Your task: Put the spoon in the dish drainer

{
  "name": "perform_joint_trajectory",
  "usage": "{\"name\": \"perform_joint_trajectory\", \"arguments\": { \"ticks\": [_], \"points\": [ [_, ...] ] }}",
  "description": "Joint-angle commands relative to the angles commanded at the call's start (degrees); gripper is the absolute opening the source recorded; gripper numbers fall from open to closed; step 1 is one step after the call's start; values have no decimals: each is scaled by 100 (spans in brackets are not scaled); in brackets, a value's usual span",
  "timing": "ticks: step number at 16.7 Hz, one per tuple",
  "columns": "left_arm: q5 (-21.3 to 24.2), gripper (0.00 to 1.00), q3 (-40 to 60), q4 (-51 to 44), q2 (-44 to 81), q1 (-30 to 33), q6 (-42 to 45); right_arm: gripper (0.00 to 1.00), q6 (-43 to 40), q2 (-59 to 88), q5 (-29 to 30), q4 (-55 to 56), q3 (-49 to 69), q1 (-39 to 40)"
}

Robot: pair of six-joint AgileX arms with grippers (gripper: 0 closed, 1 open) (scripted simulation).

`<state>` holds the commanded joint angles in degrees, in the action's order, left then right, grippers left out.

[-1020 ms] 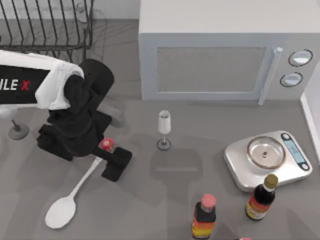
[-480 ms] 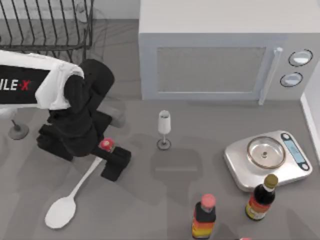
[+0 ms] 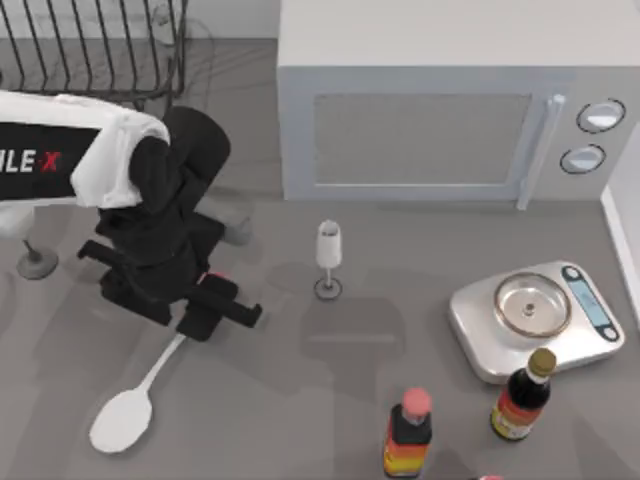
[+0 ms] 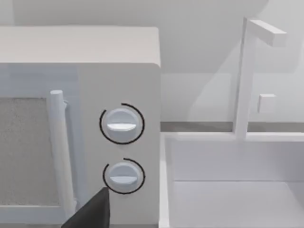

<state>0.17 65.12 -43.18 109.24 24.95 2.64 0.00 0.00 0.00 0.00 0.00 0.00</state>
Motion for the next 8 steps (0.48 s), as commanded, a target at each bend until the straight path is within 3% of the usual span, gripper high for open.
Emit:
{"name": "perform_joint_trajectory", "arguments": {
  "ticks": [3, 8],
  "points": [
    [-2, 0, 717, -765, -85, 1, -29, 100, 0, 0, 0, 0, 0, 0],
    [-4, 0, 2274, -2927, -353, 23, -51, 100, 0, 0, 0, 0, 0, 0]
  ]
}}
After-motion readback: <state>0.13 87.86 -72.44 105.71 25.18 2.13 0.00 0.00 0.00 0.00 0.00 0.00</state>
